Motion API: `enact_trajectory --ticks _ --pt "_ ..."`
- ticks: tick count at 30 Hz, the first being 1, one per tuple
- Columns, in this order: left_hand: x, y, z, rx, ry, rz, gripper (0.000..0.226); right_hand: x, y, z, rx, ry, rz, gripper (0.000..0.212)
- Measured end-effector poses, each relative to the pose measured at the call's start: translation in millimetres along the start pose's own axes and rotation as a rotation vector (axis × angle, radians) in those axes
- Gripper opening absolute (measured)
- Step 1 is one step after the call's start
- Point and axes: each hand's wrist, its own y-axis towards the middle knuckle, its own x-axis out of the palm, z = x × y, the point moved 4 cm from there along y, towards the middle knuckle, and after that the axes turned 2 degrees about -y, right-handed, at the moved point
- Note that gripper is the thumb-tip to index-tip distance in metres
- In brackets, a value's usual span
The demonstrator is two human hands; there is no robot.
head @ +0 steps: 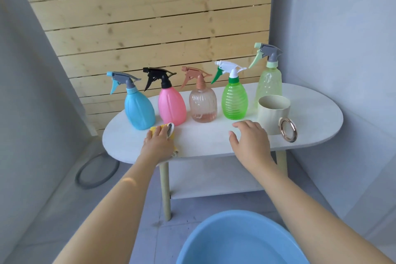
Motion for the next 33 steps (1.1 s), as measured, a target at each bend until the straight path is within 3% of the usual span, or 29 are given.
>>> enact_trajectory --ticks 4,9,16,22,26,30,33 --pt "-15 6 -42 -0.103 -0.002 -0.021 0.055 24 -8 -2 0.019 -0.101 -0.201 0.036" --pt "-20 14 -67 -0.176 0.043 -0.076 0.060 30 -8 -2 -0.009 -0.169 -0.270 0.040" --pt "-7 -14 -16 -0.151 0.039 -0.061 0.061 22 -14 -4 -0.049 -0.203 -0.374 0.043" --pt "13 -40 74 0.045 0.029 -0.080 0.059 20 -15 -4 -0.015 -0.187 -0.409 0.042" --pt "9 -26 45 0.067 0.022 -0.146 0.068 21 -14 -5 0.010 -0.181 -0.422 0.043" --pt "-8 -13 -21 -0.180 0.036 -0.036 0.062 19 -15 -6 -0.004 -0.192 -0.435 0.042" --pt "-22 -12 -60 -0.268 0.106 -0.086 0.071 18 -15 -5 -0.032 -0.206 -0.445 0.042"
